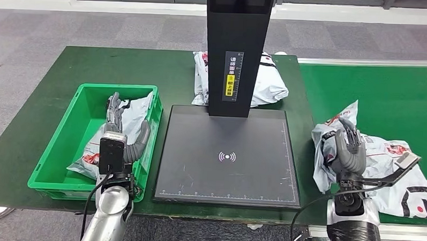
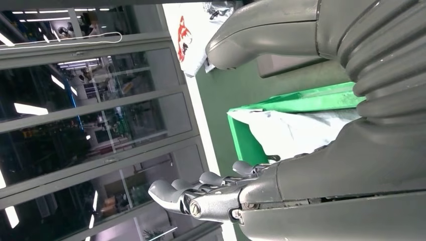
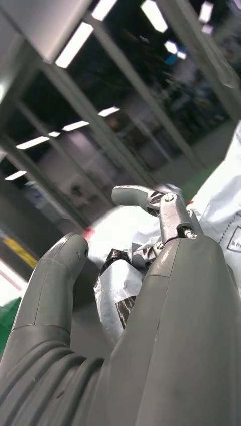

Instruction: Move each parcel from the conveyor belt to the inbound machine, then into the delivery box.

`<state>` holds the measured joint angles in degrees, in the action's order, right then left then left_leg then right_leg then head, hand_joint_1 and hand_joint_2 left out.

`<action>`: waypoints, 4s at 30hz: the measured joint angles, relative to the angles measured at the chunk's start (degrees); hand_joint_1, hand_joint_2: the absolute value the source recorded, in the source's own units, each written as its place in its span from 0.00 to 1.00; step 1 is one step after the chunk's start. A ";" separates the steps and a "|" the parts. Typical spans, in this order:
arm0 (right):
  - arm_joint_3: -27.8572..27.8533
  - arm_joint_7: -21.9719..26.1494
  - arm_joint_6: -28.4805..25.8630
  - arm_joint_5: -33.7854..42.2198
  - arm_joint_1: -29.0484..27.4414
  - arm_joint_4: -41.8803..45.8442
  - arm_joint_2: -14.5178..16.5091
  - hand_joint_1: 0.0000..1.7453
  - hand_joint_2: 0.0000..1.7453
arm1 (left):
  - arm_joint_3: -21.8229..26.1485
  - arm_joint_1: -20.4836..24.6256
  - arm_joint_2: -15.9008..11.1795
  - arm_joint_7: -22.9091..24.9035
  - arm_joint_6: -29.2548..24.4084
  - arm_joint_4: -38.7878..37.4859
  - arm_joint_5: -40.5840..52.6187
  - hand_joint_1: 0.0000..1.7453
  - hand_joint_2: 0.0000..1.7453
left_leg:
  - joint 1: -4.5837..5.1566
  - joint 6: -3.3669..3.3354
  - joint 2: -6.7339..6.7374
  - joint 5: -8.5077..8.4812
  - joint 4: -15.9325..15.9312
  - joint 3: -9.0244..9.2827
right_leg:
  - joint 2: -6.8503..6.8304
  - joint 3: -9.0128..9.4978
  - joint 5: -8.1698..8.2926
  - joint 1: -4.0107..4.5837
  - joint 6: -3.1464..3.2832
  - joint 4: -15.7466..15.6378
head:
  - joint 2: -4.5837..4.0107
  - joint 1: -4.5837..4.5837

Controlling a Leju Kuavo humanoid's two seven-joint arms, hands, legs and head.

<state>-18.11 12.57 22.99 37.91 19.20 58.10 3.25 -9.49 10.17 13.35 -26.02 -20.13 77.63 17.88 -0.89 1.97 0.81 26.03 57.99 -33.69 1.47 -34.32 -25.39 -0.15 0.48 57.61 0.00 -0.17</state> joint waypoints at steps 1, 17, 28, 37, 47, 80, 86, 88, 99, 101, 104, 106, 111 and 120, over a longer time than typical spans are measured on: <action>0.73 -0.02 -0.22 0.15 0.23 1.15 0.23 1.00 1.00 | 0.00 -0.01 0.03 -0.01 -0.04 -0.05 0.00 0.00 1.00 | 0.01 -0.02 -0.11 -0.02 0.00 -0.04 | -0.11 0.00 0.00 -0.01 0.00 0.00 | 0.00 0.00; 14.24 -0.13 -7.10 -2.13 11.02 8.12 1.33 1.00 1.00 | -1.25 0.92 0.86 -0.41 -0.92 -2.20 -0.20 0.00 1.00 | 0.27 -0.29 -0.65 -0.23 0.02 -0.35 | -0.63 -0.10 0.01 -0.13 -0.06 0.00 | -0.01 0.01; 20.30 -2.07 -9.14 -3.01 17.74 4.92 2.88 1.00 1.00 | -1.62 1.75 1.12 -0.93 -1.99 -3.81 -0.99 0.00 1.00 | 0.34 -0.31 -0.82 -0.30 0.02 -0.52 | -0.83 -0.21 0.02 -0.13 -0.10 0.01 | -0.01 0.01; 29.63 -5.40 -11.01 -7.08 23.64 -3.58 7.63 0.24 0.50 | -1.61 2.25 1.39 -1.14 -3.85 -4.29 -1.49 0.00 1.00 | 0.31 -0.29 -0.83 -0.36 0.00 -0.58 | -0.87 -0.27 0.02 -0.11 -0.09 0.05 | -0.01 0.00; 43.47 -10.11 -5.11 -12.60 24.82 -23.66 12.53 0.00 0.00 | -0.53 3.16 0.68 -2.36 -5.93 -5.27 -3.60 0.00 1.00 | 0.30 -0.27 -1.06 -0.40 -0.01 -0.60 | -1.04 -0.26 0.00 -0.10 -0.07 0.06 | -0.02 0.02; 49.93 1.75 -12.80 -17.53 24.35 -32.63 13.35 0.00 0.00 | 3.56 2.48 0.37 -2.59 -5.70 -4.37 0.05 0.00 1.00 | 0.33 -0.28 -1.07 -0.52 0.03 -0.55 | -1.07 -0.22 0.05 -0.13 -0.11 0.05 | -0.01 0.02; 46.25 9.55 -18.01 -24.03 24.70 -25.53 9.27 0.00 0.00 | 4.37 0.69 0.37 -0.90 -4.56 -2.25 3.62 0.00 1.00 | 0.35 -0.31 -1.08 -0.54 0.06 -0.57 | -1.08 -0.23 0.08 -0.17 -0.15 0.04 | -0.02 -0.01; 45.10 9.69 -19.56 -28.05 23.30 -20.23 8.43 0.00 0.00 | 4.41 0.35 0.38 -0.32 -4.03 -1.65 4.70 0.00 1.00 | 0.36 -0.31 -1.08 -0.53 0.07 -0.57 | -1.08 -0.24 0.08 -0.17 -0.15 0.04 | -0.01 -0.01; 42.45 9.20 -20.79 -30.89 18.87 -6.65 6.87 0.00 0.00 | 4.50 -0.13 0.40 0.20 -3.52 -0.31 5.55 0.00 1.00 | 0.35 -0.30 -1.07 -0.53 0.04 -0.58 | -1.08 -0.27 0.07 -0.15 -0.15 0.04 | -0.01 0.00; 42.26 9.71 -20.96 -31.34 18.60 -5.88 6.76 0.00 0.00 | 4.50 -0.13 0.40 0.23 -3.44 -0.24 5.71 0.00 1.00 | 0.35 -0.30 -1.07 -0.54 0.05 -0.57 | -1.08 -0.27 0.08 -0.15 -0.15 0.04 | -0.01 0.00; 42.24 11.89 -21.74 -33.87 17.26 -3.05 6.65 0.00 0.00 | 4.50 -0.13 0.39 0.55 -2.79 -0.27 6.86 0.00 1.00 | 0.35 -0.30 -1.07 -0.54 0.05 -0.58 | -1.08 -0.27 0.08 -0.16 -0.15 0.04 | -0.01 -0.01; 42.24 11.90 -21.34 -34.89 16.13 0.13 6.63 0.00 0.00 | 4.50 -0.11 0.38 0.95 -2.00 -0.45 7.97 0.00 1.00 | 0.35 -0.31 -1.07 -0.53 0.05 -0.59 | -1.08 -0.27 0.08 -0.16 -0.15 0.04 | -0.01 0.00; 42.24 11.56 -19.98 -35.50 14.74 5.46 6.38 0.00 0.00 | 4.09 -0.02 0.37 2.89 1.23 -1.06 11.35 0.00 1.00 | 0.36 -0.31 -1.06 -0.51 0.05 -0.60 | -1.07 -0.30 0.06 -0.16 -0.16 0.03 | -0.02 0.01; 41.82 11.30 -27.47 -42.51 11.45 10.52 5.63 0.00 1.00 | -8.25 3.22 -0.74 4.52 20.56 -4.59 29.06 0.00 1.00 | 0.36 -0.36 -1.07 -0.54 0.10 -0.56 | -1.08 -0.30 0.11 -0.21 -0.22 -0.04 | -0.01 0.00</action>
<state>23.71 23.87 -4.47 -4.61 30.65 68.62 8.88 -17.73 13.40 12.61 -21.49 0.43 73.04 46.94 -0.53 1.61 -0.26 25.49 58.09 -34.26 0.40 -34.63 -25.29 -0.36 0.26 57.57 -0.01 -0.17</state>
